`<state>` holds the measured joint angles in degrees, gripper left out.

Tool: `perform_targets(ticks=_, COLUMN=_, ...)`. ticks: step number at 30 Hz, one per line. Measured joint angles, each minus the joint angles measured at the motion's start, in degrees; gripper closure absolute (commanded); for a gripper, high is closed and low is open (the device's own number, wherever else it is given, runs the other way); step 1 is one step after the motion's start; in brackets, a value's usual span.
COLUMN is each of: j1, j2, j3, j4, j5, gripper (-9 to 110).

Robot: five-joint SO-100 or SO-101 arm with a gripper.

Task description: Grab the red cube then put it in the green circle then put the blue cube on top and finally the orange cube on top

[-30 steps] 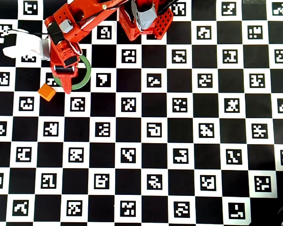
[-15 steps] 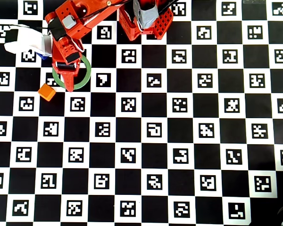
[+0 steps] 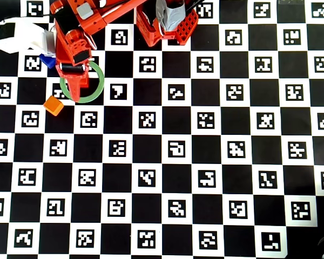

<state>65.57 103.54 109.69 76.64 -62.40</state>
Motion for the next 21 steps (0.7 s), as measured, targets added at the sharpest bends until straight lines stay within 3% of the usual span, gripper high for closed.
perform_targets(ticks=21, j1=9.49, j2=-6.24, j3=-15.38, j4=8.44, j5=-7.21, gripper=54)
